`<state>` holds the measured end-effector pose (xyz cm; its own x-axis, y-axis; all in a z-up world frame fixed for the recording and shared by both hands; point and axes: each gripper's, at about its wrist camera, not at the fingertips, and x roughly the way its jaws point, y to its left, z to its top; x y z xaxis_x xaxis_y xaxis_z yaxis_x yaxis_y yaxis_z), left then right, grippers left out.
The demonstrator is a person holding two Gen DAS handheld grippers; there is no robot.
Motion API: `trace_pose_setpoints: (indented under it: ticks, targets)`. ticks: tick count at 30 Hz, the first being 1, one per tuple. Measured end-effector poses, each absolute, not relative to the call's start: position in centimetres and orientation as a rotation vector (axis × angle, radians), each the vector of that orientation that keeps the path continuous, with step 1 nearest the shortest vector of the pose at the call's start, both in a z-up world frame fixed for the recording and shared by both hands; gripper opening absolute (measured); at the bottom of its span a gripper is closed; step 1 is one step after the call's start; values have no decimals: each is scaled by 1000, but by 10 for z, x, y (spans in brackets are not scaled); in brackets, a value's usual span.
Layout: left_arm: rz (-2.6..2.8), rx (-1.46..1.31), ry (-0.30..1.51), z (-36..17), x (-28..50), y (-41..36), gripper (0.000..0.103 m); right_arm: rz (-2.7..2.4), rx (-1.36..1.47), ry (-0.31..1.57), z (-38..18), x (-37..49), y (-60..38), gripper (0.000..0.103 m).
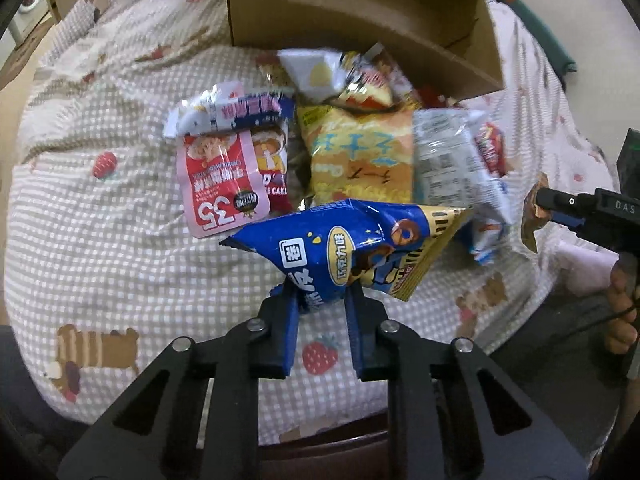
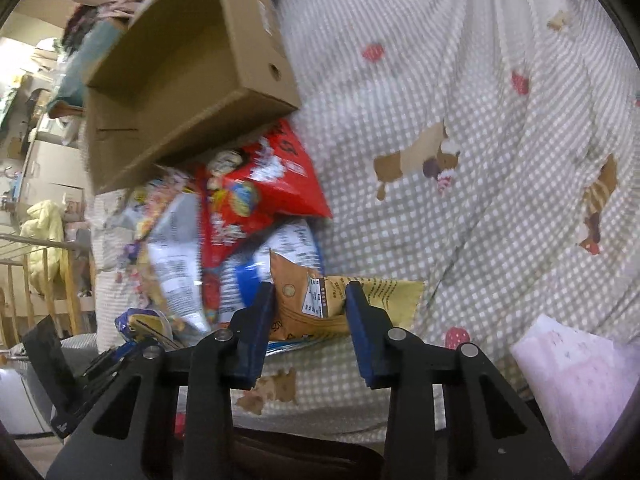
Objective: Organize snacks
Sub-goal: 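Carry the blue bag with the left gripper into the box while the right gripper carries the tan bag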
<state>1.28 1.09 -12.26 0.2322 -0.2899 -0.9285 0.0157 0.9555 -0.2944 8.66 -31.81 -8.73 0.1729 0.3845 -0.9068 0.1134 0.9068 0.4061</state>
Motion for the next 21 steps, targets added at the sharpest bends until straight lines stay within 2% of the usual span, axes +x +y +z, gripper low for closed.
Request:
trace_pose_setpoints:
  ticks: [5,7,12,21]
  targets:
    - [-227,-257,1271,-92,4,29,18,259,470,1309,-53,87,-321,38]
    - [-224,-257,1249,-65,6,29,18,288,478,1271,-36,91,-319,38]
    - [-214,-241,1185,-27,37,31,18,366,481,1179,4,111,-302,38]
    - [-185,-169,1131,-8,115,15,18,436,418,1094,27,162,-253,38]
